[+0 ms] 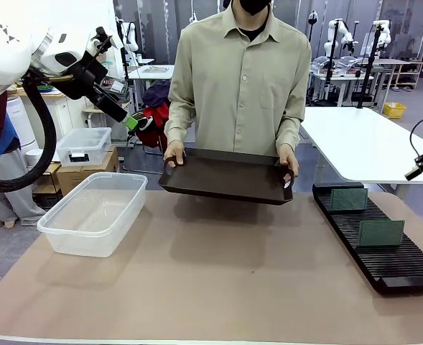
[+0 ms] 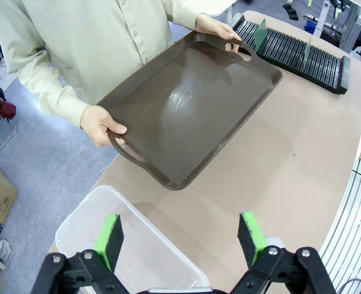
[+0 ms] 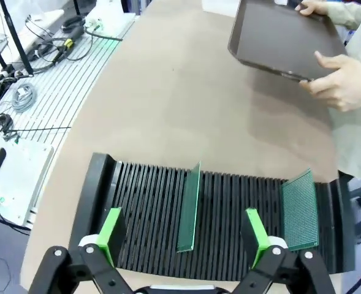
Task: Sort PCBs into racks and boxes based on the side picked up.
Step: If the short side of the Blank PCB is picked up, insert it into the PCB Rack ; if the long side is picked up, place it in the Organizing box.
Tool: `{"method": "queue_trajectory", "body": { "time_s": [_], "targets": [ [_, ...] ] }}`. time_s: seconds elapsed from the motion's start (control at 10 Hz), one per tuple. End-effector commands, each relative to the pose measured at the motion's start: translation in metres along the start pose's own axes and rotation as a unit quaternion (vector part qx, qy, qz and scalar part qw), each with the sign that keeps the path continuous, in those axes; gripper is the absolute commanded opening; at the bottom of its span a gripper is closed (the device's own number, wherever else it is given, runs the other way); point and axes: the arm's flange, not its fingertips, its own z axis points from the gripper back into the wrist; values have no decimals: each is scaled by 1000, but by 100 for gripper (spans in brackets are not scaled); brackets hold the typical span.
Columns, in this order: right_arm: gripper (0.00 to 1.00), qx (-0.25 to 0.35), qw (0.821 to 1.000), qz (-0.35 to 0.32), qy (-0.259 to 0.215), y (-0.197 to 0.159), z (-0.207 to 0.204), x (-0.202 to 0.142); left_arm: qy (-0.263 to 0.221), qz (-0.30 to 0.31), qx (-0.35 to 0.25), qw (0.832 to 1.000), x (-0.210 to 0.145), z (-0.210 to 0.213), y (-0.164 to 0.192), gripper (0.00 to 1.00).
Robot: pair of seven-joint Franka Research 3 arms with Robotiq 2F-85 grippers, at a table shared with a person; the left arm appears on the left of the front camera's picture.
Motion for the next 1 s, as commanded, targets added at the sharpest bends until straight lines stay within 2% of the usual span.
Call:
{"method": "queue_trajectory", "body": {
  "time_s": [0.0,0.1,0.2,0.4,0.5,0.7,0.8,0.9],
  "targets": [
    [100,-13,999,-31,23,18,3,49,1,3,0,1000,-2,0,0,100],
    [100,-40,996,-79,21,20,5,70,1,3,0,1000,-2,0,0,100],
    [100,-52,994,-91,-6,26,7,89,1,3,0,1000,-2,0,0,100],
    [100,-114,985,-129,1,45,21,122,1,3,0,1000,-2,0,0,100],
    [100,-110,980,-161,-27,54,24,135,1,3,0,1000,-2,0,0,100],
    [100,-212,960,-183,-8,73,41,149,1,3,0,1000,-2,0,0,100],
    [100,-221,964,-143,31,84,41,154,1,3,0,1000,-2,0,0,100],
    [100,-157,973,-171,-15,64,54,145,1,3,0,1000,-2,0,0,100]
  ]
}}
